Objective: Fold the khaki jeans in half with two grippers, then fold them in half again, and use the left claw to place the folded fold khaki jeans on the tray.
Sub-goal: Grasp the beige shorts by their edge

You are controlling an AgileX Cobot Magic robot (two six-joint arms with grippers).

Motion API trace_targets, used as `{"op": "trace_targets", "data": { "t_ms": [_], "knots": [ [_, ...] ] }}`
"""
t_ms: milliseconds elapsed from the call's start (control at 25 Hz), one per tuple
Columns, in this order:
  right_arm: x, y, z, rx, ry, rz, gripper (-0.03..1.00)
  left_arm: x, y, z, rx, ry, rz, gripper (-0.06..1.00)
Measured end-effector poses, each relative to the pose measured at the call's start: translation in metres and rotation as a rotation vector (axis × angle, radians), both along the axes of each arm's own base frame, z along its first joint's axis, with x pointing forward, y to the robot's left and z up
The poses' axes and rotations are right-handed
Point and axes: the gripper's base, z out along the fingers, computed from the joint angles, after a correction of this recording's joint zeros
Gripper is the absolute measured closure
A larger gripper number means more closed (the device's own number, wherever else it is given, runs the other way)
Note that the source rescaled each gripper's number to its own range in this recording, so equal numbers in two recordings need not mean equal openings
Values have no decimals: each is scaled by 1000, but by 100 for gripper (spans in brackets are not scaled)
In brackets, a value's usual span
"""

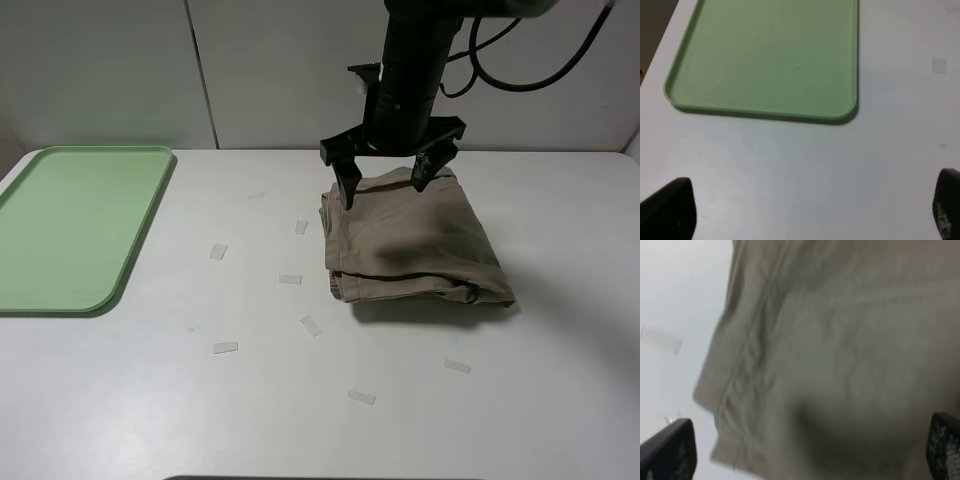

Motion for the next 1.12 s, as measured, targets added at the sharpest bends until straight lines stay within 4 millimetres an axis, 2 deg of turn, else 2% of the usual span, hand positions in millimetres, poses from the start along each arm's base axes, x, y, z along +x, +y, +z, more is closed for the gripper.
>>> {"op": "trace_targets", "data": {
  "t_ms": [160,440,480,640,680,760,1120],
  "knots": [
    [-13,-8,24,9,-30,56,-3,0,0,0,0,0,0,2],
    [-69,-41,53,3,-38,119,-3,0,0,0,0,0,0,2],
    [-69,-41,53,3,-38,119,-3,0,0,0,0,0,0,2],
    [-110,-66,61,-1,-34,133,-3,0,0,0,0,0,0,2],
    [-131,-78,62,-3,-31,134,-3,0,0,0,0,0,0,2],
    [-152,-91,66,5,-46,134,-3,0,0,0,0,0,0,2],
    [-232,-139,77,70,-174,135,-3,0,0,0,0,0,0,2]
  ]
}}
